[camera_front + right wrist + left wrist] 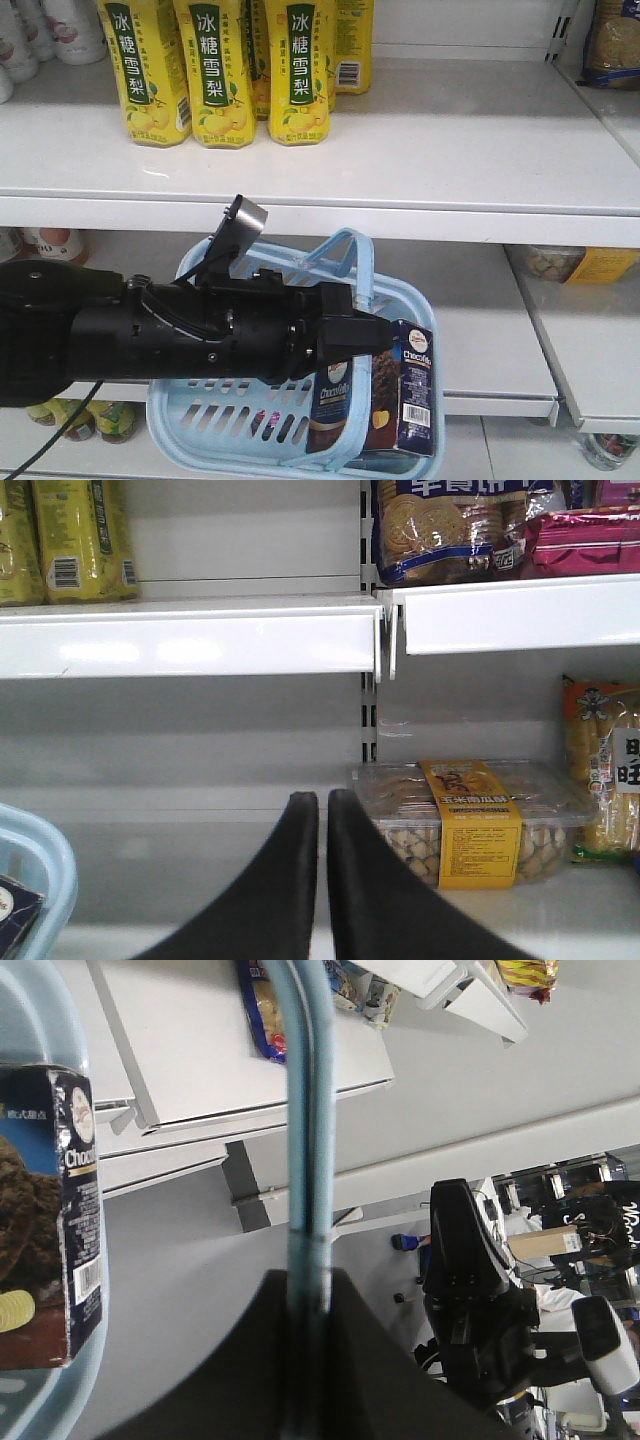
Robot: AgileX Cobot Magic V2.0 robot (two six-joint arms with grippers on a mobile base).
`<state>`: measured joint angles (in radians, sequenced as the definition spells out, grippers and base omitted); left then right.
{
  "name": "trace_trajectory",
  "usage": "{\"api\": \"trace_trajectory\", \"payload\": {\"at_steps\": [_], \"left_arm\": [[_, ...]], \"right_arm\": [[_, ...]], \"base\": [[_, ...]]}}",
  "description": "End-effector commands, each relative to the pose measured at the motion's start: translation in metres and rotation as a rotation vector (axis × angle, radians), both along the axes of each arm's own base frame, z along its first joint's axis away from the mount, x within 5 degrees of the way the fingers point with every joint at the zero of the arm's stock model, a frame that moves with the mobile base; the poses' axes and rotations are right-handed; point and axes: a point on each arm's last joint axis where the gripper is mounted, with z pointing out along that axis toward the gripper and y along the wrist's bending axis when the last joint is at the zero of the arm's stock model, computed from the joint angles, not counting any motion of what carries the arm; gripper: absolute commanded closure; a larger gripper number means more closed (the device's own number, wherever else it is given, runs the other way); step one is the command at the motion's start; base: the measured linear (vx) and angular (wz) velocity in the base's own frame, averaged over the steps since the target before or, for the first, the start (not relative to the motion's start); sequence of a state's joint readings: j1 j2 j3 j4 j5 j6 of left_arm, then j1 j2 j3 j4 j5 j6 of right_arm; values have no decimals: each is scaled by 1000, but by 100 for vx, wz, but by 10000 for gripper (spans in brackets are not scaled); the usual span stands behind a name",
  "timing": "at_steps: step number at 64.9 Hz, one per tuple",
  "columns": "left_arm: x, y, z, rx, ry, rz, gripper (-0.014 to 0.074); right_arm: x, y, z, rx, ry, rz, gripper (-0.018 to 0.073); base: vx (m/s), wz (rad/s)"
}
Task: Left arm holds basket, right arm returns cookies
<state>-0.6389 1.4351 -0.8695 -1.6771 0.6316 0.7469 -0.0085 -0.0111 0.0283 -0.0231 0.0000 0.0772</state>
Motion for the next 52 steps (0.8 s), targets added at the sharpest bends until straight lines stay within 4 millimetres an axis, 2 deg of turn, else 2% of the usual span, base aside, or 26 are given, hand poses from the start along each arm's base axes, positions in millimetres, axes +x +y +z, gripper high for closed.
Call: {"api": "trace_trajectory", "payload": {"at_steps": [1, 6, 10, 16, 20, 29, 40, 52], "left_arm": [[-2, 2, 27, -112, -24, 28, 602], [-2, 2, 27, -112, -24, 28, 602], [-2, 2, 27, -112, -24, 28, 602], [-2, 2, 27, -112, -24, 28, 602], [-2, 2, 27, -112, -24, 28, 602], [-2, 2, 27, -112, -24, 28, 602], [-2, 2, 27, -112, -24, 28, 602], [-2, 2, 27, -112, -24, 28, 602]], "right_arm": [[-3, 0, 14, 3, -109, 1, 570], [-4, 0, 27, -18, -133, -2, 570], [-5, 0, 44, -25, -147, -3, 570], [0, 0, 69, -11, -86, -3, 570], [9, 0, 88, -8, -19, -4, 570], [35, -1, 110, -7, 102, -4, 570], [61, -1, 105, -7, 194, -3, 570], [76, -1, 97, -5, 251, -3, 568]], "base": [[0, 0], [0, 0], [0, 0], [0, 0], [0, 0], [0, 0], [0, 0], [0, 0]]}}
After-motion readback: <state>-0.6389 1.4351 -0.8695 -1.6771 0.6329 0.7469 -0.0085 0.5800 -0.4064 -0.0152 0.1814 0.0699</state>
